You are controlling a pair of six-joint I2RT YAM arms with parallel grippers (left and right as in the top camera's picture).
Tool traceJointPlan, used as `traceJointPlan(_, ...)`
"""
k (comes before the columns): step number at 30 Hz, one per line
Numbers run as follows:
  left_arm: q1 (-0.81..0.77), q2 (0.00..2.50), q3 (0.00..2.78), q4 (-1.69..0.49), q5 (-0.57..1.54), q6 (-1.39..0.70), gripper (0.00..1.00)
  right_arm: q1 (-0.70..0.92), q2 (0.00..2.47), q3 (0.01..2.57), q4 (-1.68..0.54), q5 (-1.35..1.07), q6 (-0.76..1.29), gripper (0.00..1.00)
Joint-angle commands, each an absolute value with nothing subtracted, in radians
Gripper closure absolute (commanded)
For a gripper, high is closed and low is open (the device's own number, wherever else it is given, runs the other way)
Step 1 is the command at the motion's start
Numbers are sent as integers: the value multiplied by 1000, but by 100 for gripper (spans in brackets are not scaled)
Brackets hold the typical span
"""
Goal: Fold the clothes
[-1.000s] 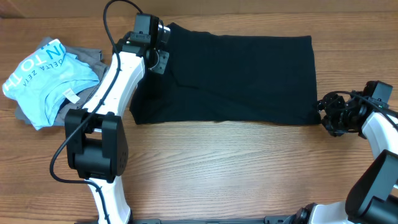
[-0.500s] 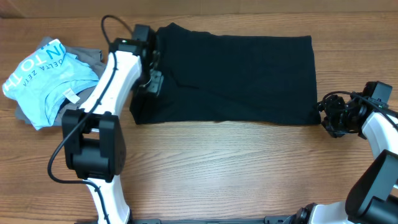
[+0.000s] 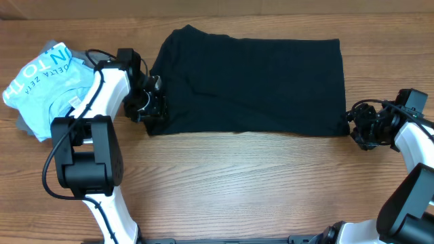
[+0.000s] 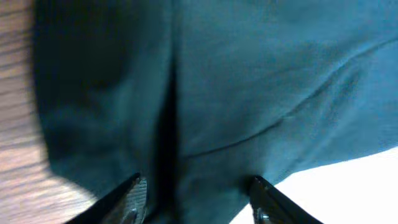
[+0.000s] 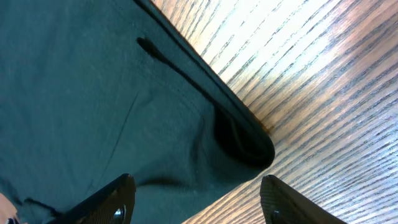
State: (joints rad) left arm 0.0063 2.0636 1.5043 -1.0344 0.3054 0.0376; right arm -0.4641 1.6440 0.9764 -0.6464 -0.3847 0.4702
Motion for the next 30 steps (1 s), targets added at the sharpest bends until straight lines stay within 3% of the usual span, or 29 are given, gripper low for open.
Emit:
traceJointPlan(1,0,2069,1493,-1017,390,93,57,-463,1647,994,-642,-379,465,32)
traceJointPlan(2,1,2069,1493,-1010,379,96,73,-463,1647,994,-642,-379,465,32)
traceJointPlan(4,6,2069,1493,-989,347,93,90,-463,1647,994,-643,-379,465,32)
traceJointPlan(10,39,2068,1502,-894,270,72,94,-463,1647,994,-642,-377,465,32)
traceJointPlan(14,51,2068,1503,-863,270,67,84,-463,1647,994,-647,-355,464,32)
traceJointPlan(16,52,2068,1503,-863,282,67,70,-463,1647,994,-660,-335,464,31)
traceJointPlan(20,52,2068,1503,-884,289,67,58,-463,1647,985,-674,-268,464,28)
traceJointPlan(25,52,2068,1503,-942,311,67,50,-459,1647,971,-654,-286,428,30)
traceJointPlan(28,52,2068,1503,-987,324,68,48,-453,1647,971,-567,-406,300,42)
traceJointPlan(30,52,2068,1502,-1022,341,70,45,-446,1647,973,-513,-440,289,42)
